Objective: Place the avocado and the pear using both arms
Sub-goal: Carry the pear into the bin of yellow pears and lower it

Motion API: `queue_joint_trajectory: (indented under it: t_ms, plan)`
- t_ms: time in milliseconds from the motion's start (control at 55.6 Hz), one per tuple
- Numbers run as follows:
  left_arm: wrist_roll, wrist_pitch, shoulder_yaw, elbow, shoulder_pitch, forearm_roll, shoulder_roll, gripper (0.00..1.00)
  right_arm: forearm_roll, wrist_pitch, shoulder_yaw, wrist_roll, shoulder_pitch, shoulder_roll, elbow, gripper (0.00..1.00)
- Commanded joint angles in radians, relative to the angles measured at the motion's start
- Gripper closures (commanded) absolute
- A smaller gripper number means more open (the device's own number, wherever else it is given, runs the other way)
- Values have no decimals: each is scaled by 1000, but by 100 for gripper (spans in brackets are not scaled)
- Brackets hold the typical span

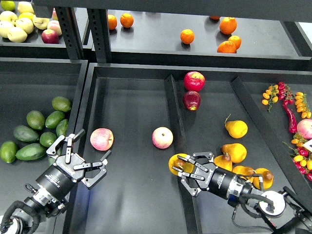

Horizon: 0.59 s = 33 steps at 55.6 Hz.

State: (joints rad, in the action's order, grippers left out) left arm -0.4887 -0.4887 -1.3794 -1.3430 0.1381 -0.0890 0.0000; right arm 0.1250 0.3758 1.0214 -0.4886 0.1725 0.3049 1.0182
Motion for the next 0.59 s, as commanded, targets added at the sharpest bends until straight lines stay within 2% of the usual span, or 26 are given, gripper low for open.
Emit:
queue_joint_trajectory:
  t_ms: [0, 342, 576]
  plan:
    - [0, 0, 2, 1, 0, 0, 0, 1, 51, 1, 5, 0, -7, 77, 31, 89]
    - [0, 0, 2, 1, 0, 0, 0, 1, 111, 32, 5, 0, -100, 233, 54, 89]
    - [0, 0, 2, 2, 2, 0, 0, 1, 101, 87, 5, 0, -159, 263, 7, 89]
